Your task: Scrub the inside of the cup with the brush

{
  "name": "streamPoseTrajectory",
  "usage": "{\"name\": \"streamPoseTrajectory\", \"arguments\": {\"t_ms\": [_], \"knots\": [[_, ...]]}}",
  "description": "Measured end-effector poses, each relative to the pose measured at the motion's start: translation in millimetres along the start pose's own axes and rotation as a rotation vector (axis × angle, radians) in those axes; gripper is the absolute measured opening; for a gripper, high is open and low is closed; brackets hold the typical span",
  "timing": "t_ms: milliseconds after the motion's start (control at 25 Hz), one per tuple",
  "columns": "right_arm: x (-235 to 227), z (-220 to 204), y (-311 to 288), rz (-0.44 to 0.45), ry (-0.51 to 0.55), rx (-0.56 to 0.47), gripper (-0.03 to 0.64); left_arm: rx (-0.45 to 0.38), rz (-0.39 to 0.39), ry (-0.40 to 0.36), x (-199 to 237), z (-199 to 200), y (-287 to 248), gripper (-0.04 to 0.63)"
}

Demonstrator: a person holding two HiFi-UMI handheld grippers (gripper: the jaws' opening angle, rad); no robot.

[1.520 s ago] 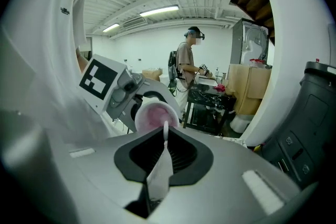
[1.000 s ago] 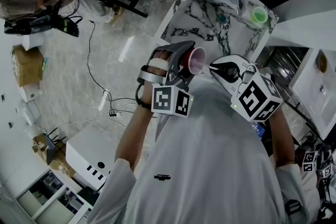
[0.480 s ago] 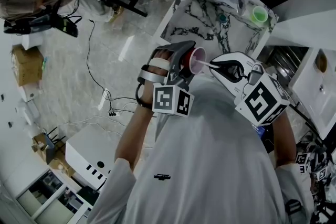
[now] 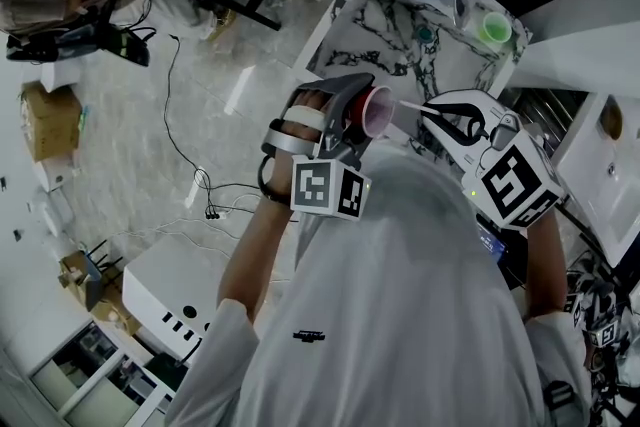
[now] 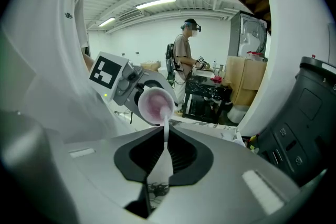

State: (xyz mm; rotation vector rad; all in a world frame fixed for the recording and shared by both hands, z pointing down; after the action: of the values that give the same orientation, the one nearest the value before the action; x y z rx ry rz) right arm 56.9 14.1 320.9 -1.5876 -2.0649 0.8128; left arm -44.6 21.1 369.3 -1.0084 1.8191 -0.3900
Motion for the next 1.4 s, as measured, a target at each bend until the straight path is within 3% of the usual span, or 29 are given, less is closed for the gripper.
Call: {"name": "streamPoseTrajectory", "arguments": {"t_ms": [280, 600, 800, 1040, 1200, 1400], "knots": [[17.3, -8.8, -1.8, 0.042, -0.011, 0.049, 0.028, 0.0, -0.006, -0.002, 1.0, 0.0, -0.9, 0.259], [35.1, 8.7, 1.3, 0.083, -0.003, -0.018, 0.028, 0.014, -0.014, -0.01, -1.6, -5.6, -3.4, 0.259], [25.6, 19.8, 5.0, 0.048, 0.036, -0.054, 0.028, 0.017, -0.02, -0.024, -4.8, -2.3, -4.4, 0.259], [4.4, 21.6, 7.7, 0.01, 0.067, -0.023, 0.029, 0.009, -0.006, -0.022, -6.0, 1.4, -4.8, 0.259], [-4.4, 7.4, 4.4, -0.018, 0.042, -0.012, 0.029, 0.006, 0.01, -0.017, -2.7, 1.7, -2.5, 0.259], [4.4, -8.8, 0.8, 0.015, -0.005, 0.016, 0.028, 0.001, 0.023, 0.005, 1.6, 1.2, 0.3, 0.259]]}}
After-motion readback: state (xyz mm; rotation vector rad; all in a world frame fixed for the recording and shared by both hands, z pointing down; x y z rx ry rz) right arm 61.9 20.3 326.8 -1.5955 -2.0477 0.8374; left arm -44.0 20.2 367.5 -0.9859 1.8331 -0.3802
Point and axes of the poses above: the fingertips, and each gripper's own axes: y backward along the fingers, x to its left, z out of its top, the point moved 5 cm from there along y, backward along the fingers, and after that the axes turned 4 degrees about -y, right-handed, at the moved point
